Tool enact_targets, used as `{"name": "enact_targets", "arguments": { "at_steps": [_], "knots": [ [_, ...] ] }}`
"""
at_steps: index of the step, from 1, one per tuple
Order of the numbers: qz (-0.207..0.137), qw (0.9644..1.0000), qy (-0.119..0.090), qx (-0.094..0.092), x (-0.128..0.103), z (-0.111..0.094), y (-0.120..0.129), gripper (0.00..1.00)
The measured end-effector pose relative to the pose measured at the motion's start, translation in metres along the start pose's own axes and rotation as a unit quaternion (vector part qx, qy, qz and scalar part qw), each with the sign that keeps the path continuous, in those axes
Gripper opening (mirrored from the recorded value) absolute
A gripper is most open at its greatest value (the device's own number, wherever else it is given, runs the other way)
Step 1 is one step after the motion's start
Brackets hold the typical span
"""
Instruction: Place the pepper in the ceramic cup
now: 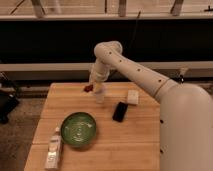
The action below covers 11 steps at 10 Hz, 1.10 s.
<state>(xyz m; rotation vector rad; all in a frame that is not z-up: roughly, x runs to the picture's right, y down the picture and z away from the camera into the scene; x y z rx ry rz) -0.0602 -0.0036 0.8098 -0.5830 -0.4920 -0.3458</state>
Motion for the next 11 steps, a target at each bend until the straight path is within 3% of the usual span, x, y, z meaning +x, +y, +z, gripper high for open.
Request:
{"name": "enact_targets", "arguments": {
  "at_steps": [2,6,8,11],
  "knots": [
    [0.002,1.0000,-0.005,-0.001,-0.001,0.003,-0.001,0.20],
    [0.017,0.9997,-0.015,-0.001,0.011,0.008,-0.001,0.64],
    [0.022,0.9995,-0.022,-0.002,0.015,0.010,-0.001,0.78],
    [0.026,0.9991,-0.032,-0.004,0.018,0.013,0.000,0.80]
  ]
}}
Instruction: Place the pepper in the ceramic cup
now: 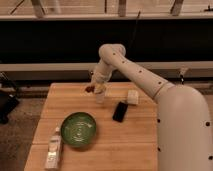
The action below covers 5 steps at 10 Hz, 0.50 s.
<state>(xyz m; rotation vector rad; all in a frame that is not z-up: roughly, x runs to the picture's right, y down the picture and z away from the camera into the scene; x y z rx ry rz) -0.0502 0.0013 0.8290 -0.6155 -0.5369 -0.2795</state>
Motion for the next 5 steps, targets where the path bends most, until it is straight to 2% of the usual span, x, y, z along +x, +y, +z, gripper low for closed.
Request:
{"name": "enact_targets", "arguments": {
  "at_steps": [4,5],
  "knots": [
    [-0.001,1.0000,-0.006,0.001,0.0020,0.0010,0.0018,0.80],
    [-0.004,1.0000,0.000,0.007,0.0052,-0.0021,0.0033,0.80]
  ]
}}
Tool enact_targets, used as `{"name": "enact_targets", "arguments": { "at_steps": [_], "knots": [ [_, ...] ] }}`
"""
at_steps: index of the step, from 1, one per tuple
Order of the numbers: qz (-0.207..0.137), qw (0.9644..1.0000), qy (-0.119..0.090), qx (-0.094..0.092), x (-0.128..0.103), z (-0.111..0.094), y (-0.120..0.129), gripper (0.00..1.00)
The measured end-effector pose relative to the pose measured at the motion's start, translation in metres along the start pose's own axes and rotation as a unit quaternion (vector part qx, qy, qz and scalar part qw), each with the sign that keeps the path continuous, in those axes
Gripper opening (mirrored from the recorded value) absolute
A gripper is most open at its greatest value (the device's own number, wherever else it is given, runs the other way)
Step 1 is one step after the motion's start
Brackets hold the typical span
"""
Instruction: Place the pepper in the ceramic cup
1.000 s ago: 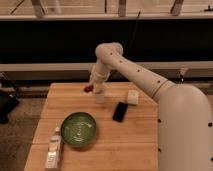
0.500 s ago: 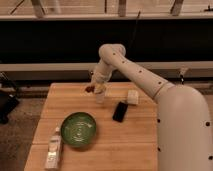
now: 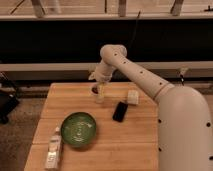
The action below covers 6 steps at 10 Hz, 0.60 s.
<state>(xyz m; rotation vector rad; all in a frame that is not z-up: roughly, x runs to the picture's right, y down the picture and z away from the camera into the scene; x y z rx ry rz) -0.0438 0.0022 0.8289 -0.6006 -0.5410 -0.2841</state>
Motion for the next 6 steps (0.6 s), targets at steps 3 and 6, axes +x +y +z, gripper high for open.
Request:
{"name": "enact_targets", "arguments": {
  "at_steps": [3,6],
  "knots": [
    [-0.004,0.9995,0.027,0.015,0.023,-0.020,0.005,0.76],
    [-0.001,0.9997,0.022,0.010,0.030,-0.021,0.011,0.51]
  ]
}}
